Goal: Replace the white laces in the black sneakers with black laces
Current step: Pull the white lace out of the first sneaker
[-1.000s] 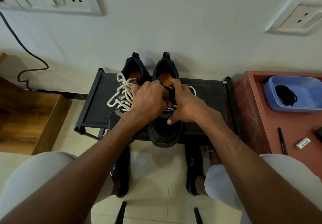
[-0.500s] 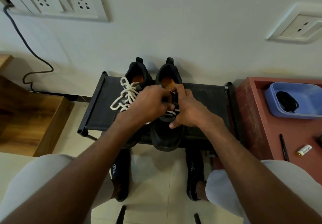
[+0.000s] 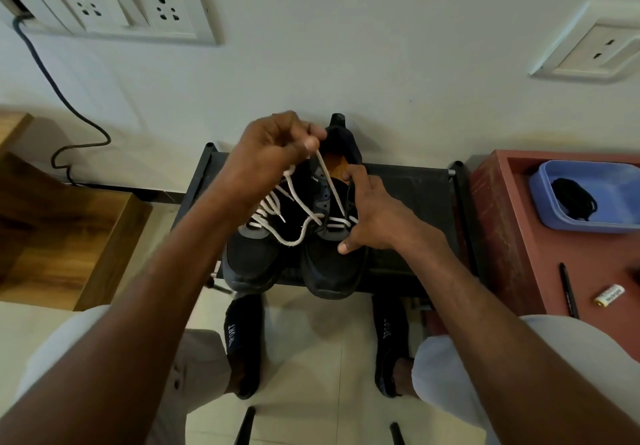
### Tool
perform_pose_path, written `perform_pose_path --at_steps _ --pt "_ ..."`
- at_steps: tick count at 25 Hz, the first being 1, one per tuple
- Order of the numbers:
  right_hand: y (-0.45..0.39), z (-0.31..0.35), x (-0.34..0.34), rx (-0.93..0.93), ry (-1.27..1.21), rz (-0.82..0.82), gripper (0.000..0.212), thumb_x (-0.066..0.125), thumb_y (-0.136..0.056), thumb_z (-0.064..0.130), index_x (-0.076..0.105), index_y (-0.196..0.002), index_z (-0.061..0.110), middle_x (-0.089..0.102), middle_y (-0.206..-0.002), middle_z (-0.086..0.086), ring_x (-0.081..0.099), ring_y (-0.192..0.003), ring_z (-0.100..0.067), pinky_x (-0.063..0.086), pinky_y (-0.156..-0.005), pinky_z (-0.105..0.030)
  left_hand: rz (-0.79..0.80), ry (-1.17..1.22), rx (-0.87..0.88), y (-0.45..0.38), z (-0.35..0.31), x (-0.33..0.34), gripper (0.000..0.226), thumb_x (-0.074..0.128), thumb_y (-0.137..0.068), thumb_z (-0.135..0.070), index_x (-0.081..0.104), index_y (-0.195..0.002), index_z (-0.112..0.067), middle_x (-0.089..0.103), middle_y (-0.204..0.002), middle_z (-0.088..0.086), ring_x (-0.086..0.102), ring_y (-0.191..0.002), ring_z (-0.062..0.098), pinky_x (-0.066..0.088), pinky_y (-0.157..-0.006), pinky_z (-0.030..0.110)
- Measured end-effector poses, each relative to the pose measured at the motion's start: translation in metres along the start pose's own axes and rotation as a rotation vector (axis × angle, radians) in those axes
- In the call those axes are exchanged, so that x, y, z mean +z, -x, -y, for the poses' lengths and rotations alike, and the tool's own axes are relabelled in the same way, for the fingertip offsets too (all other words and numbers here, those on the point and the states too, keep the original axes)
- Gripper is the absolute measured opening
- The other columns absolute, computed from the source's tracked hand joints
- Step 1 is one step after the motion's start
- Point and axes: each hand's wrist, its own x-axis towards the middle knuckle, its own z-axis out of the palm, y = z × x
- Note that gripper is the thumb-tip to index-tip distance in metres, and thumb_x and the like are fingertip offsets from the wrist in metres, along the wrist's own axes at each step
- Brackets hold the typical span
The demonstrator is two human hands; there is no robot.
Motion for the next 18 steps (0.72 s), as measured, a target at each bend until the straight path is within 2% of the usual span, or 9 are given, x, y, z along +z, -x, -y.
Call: perform_pose_path --at_steps 2,3,4,6,7,8,12,16,18 --pt "0.001 0.000 0.000 -0.009 0.006 -0.008 0.118 0.101 -0.061 0.026 0.013 -0.138 0.049 0.030 -0.152 -0.003 0.059 -0.122 -0.040 0.050 -0.101 -0.064 -0.026 0.139 -0.028 0.006 -0.004 0.010 0.012 0.053 -0.105 -0.007 0.054 -0.095 -0.002 0.074 -0.094 0.014 0.071 -0.081 0.020 0.052 -0.067 0.024" --pt "0.001 0.001 0.000 -0.013 0.010 -0.010 0.118 0.101 -0.061 0.027 0.014 -0.137 0.049 0.030 -0.152 -0.003 0.059 -0.122 -0.040 0.050 -0.101 -0.064 -0.003 0.060 -0.065 0.007 0.001 0.019 0.013 0.053 -0.106 -0.012 0.055 -0.098 -0.002 0.071 -0.086 0.012 0.067 -0.071 0.015 0.050 -0.062 0.023" --pt "0.001 0.001 0.001 -0.012 0.006 -0.009 0.118 0.101 -0.061 0.027 0.014 -0.137 0.050 0.030 -0.152 -0.003 0.059 -0.123 -0.040 0.050 -0.100 -0.064 0.034 -0.154 -0.085 0.005 0.009 0.027 0.014 0.057 -0.105 -0.018 0.059 -0.101 -0.004 0.068 -0.082 0.006 0.063 -0.065 0.009 0.047 -0.061 0.023" --pt "0.000 0.000 0.002 -0.008 -0.005 -0.013 0.117 0.100 -0.062 0.026 0.014 -0.137 0.051 0.029 -0.154 -0.003 0.059 -0.123 -0.041 0.050 -0.101 -0.064 0.174 -0.719 -0.055 0.001 0.030 0.040 0.017 0.068 -0.097 -0.032 0.070 -0.105 -0.017 0.062 -0.081 -0.008 0.062 -0.072 0.006 0.043 -0.064 0.023" --pt "-0.001 0.000 0.002 -0.012 -0.007 -0.011 0.117 0.100 -0.062 0.026 0.014 -0.137 0.051 0.029 -0.154 -0.003 0.059 -0.123 -0.041 0.051 -0.101 -0.063 0.242 -0.889 -0.028 0.001 0.037 0.044 0.019 0.072 -0.094 -0.037 0.073 -0.103 -0.021 0.060 -0.080 -0.011 0.063 -0.077 0.008 0.042 -0.066 0.024" --pt "-0.001 0.000 0.002 -0.017 -0.008 -0.009 0.116 0.100 -0.063 0.026 0.014 -0.138 0.050 0.029 -0.153 -0.004 0.059 -0.123 -0.041 0.051 -0.100 -0.063 0.290 -0.951 -0.018 0.001 0.041 0.044 0.020 0.075 -0.091 -0.039 0.076 -0.101 -0.022 0.058 -0.080 -0.013 0.063 -0.081 0.010 0.041 -0.066 0.024" --pt "0.000 0.000 0.002 -0.015 0.010 -0.017 0.118 0.100 -0.063 0.026 0.013 -0.141 0.048 0.030 -0.153 -0.004 0.059 -0.123 -0.040 0.052 -0.100 -0.062 0.200 -0.798 -0.046 0.000 0.048 0.048 0.011 0.084 -0.081 -0.029 0.079 -0.083 -0.019 0.064 -0.079 -0.009 0.063 -0.077 0.011 0.044 -0.064 0.027" --pt "0.003 0.000 0.001 0.009 0.012 -0.031 0.118 0.099 -0.064 0.026 0.013 -0.144 0.040 0.030 -0.157 -0.001 0.060 -0.123 -0.038 0.053 -0.098 -0.061 0.001 -0.577 -0.162 -0.005 0.026 0.034 0.013 0.081 -0.087 -0.024 0.073 -0.077 -0.020 0.069 -0.073 -0.008 0.064 -0.066 0.001 0.045 -0.059 0.013" --pt "0.004 0.000 0.001 0.003 0.003 -0.030 0.114 0.099 -0.065 0.025 0.015 -0.141 0.037 0.032 -0.156 -0.002 0.060 -0.122 -0.037 0.053 -0.098 -0.061 -0.199 -0.386 -0.145 -0.007 0.015 0.013 0.015 0.078 -0.091 -0.025 0.070 -0.081 -0.016 0.073 -0.083 0.002 0.071 -0.078 0.016 0.057 -0.068 0.027"
